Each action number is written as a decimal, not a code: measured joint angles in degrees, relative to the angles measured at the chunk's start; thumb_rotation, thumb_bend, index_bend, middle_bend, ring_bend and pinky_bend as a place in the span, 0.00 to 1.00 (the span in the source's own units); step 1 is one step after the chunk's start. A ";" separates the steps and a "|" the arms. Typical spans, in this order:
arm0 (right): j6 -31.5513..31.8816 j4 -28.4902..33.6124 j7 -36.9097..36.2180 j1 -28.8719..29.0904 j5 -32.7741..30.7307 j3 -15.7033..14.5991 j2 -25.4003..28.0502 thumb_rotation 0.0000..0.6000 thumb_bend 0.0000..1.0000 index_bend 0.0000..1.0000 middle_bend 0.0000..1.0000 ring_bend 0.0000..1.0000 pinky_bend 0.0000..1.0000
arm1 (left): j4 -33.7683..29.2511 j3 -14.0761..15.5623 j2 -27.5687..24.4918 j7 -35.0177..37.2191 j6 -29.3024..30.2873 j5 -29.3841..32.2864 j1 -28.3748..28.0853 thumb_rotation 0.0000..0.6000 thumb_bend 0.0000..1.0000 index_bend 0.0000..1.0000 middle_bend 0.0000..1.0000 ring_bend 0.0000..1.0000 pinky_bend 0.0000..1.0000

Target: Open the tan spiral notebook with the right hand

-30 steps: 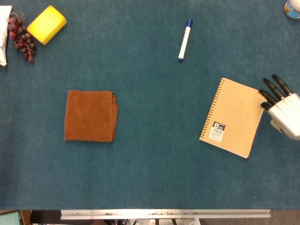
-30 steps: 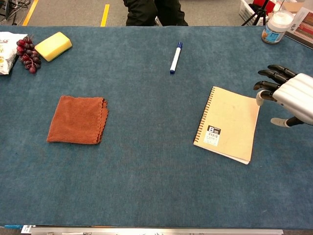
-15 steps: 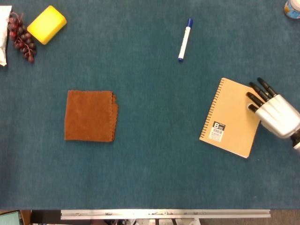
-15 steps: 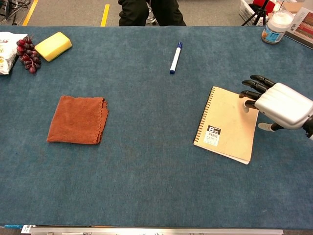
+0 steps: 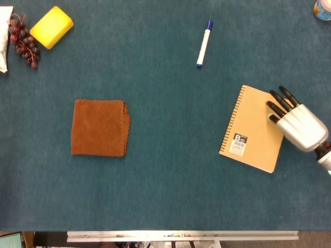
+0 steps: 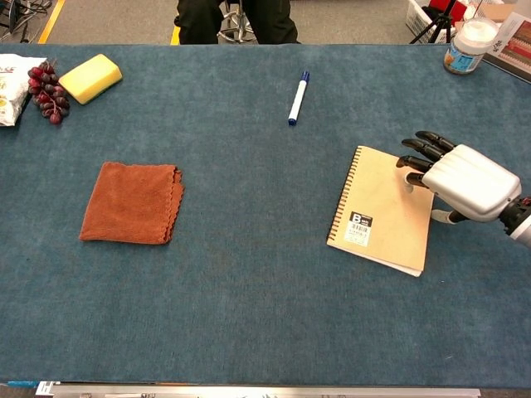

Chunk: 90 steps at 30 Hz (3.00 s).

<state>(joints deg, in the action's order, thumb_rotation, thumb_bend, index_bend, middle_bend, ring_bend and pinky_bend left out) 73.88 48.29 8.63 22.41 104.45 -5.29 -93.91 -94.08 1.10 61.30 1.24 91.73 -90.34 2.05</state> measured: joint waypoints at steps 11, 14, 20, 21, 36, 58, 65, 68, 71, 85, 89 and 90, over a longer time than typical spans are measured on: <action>3.61 -7.27 -5.35 0.92 1.35 -1.26 -4.35 1.00 0.19 0.44 0.25 0.06 0.07 | 0.61 -0.02 0.10 0.44 -0.12 -0.06 0.01 1.00 0.26 0.16 0.10 0.10 0.06; 5.28 -9.07 -7.30 1.42 2.04 -1.66 -5.62 1.00 0.22 0.44 0.26 0.06 0.07 | 0.77 -0.10 0.08 0.79 0.11 -0.01 0.12 1.00 0.26 0.16 0.10 0.10 0.06; 7.74 -11.63 -9.59 2.77 2.88 -2.02 -7.88 1.00 0.26 0.44 0.26 0.06 0.07 | 1.31 -0.17 0.20 0.76 0.15 0.15 0.23 1.00 0.26 0.16 0.10 0.10 0.06; 7.85 -11.88 -9.68 3.04 2.92 -2.04 -8.21 1.00 0.26 0.44 0.26 0.07 0.07 | 1.31 -0.18 0.20 0.73 0.16 0.14 0.24 1.00 0.26 0.16 0.10 0.10 0.06; 10.20 -14.74 -11.64 5.60 2.42 -1.26 -13.24 1.00 0.46 0.45 0.30 0.16 0.28 | 0.97 -0.29 -0.52 2.17 0.79 -0.33 0.44 1.00 0.26 0.16 0.10 0.10 0.06; 12.25 -8.07 -11.15 4.93 0.26 -1.40 -8.15 1.00 0.51 0.83 0.46 0.34 0.30 | 0.78 -0.78 -1.04 2.94 1.16 -0.83 0.08 1.00 0.26 0.16 0.10 0.10 0.06; 14.60 1.68 -10.36 2.68 -0.10 -2.25 -0.05 1.00 0.51 0.84 0.47 0.38 0.31 | -0.09 -0.92 -1.30 2.07 1.49 -0.98 0.10 1.00 0.26 0.16 0.10 0.10 0.06; 14.13 7.33 -8.73 2.75 -0.51 -1.92 3.49 1.00 0.51 0.84 0.47 0.38 0.31 | -0.49 -0.98 -1.25 1.68 1.30 -0.97 -0.05 1.00 0.26 0.16 0.10 0.10 0.06; 11.54 12.39 -6.61 4.09 -1.40 -0.55 5.58 1.00 0.51 0.84 0.47 0.38 0.31 | -0.85 -0.98 -1.26 1.41 1.24 -1.13 -0.15 1.00 0.26 0.16 0.10 0.10 0.06; -5.86 15.95 0.27 15.36 -7.09 7.51 -0.73 1.00 0.51 0.84 0.47 0.38 0.32 | -1.89 -0.34 -2.47 1.40 1.82 -0.96 0.80 1.00 0.26 0.16 0.10 0.10 0.06; -8.10 14.82 2.02 17.70 -7.64 8.85 -3.17 1.00 0.48 0.66 0.39 0.29 0.23 | -1.94 -0.19 -2.61 1.42 2.20 -1.29 1.06 1.00 0.26 0.16 0.10 0.10 0.06; -8.71 14.49 2.70 18.25 -7.79 9.10 -3.70 1.00 0.45 0.60 0.36 0.25 0.19 | -1.94 -0.16 -2.63 1.40 2.27 -1.35 1.10 1.00 0.26 0.16 0.10 0.10 0.06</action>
<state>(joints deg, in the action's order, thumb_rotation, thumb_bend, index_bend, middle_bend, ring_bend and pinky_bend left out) 65.17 62.79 11.33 40.66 96.66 3.82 -97.61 -96.02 0.93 58.67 2.64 93.99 -91.69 3.15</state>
